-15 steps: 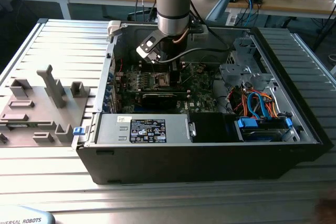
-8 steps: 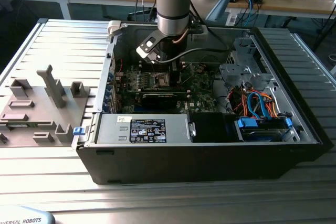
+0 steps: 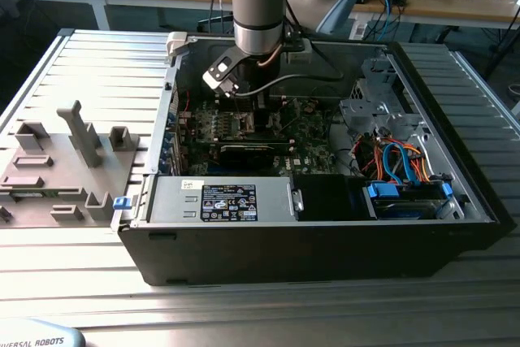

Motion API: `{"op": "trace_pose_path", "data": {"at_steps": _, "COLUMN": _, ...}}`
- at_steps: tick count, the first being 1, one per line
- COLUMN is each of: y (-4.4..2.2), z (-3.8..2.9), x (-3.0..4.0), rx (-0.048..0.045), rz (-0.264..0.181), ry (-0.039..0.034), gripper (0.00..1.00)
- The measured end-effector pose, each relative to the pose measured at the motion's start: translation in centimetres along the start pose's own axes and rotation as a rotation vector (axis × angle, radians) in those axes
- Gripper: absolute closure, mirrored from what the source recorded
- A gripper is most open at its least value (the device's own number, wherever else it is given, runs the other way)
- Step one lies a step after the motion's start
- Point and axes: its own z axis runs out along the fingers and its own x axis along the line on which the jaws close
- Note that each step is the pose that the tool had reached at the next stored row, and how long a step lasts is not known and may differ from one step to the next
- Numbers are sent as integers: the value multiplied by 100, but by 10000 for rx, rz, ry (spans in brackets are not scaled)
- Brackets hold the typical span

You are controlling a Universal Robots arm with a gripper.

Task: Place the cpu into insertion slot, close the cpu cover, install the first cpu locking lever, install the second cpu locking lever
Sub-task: 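Place the cpu into insertion slot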

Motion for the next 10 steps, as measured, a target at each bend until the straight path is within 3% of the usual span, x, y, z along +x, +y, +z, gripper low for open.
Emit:
{"op": "trace_pose_path", "data": {"at_steps": 6, "y": -19, "z": 87, "x": 64, "rx": -3, "rz": 268, "ry": -24, "gripper": 46}}
{"op": "trace_pose_path", "data": {"at_steps": 10, "y": -22, "z": 112, "x": 64, "rx": 0, "rz": 275, "ry": -33, "gripper": 46}}
